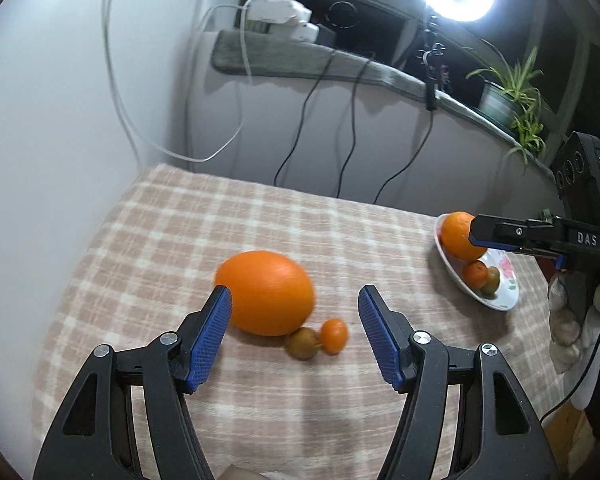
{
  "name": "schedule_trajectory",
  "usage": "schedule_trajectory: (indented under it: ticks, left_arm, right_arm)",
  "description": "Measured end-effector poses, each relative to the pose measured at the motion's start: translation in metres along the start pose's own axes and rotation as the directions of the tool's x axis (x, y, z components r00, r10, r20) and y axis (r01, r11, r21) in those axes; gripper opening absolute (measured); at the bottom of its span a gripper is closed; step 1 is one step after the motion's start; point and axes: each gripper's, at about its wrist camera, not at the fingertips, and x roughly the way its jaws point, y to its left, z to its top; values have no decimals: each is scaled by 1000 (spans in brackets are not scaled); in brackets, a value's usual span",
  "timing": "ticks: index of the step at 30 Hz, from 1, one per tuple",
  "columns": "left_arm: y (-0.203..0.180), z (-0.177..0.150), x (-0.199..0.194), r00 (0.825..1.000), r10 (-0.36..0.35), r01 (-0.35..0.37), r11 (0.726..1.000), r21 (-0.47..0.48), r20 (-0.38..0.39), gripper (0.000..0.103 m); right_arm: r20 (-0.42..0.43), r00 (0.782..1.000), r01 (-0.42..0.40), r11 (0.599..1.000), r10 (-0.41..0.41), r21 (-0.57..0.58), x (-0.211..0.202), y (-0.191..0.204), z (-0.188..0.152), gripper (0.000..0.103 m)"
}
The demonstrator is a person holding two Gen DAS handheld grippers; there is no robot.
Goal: Organize fruits
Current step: 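Move both open grippers to the oval orange on the cloth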
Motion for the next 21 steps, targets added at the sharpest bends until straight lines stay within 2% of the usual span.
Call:
schedule_trajectory:
  ticks: [8,21]
  left_arm:
    - [21,-8,11,999,-32,29,997,-70,-44,66]
    - [29,-6,28,992,-101,90,987,-133,-75,66]
  right_arm:
    - [-98,993,-77,995,72,-57,47,34,7,71]
    - [-223,961,-175,984,166,-21,115,63,14,71]
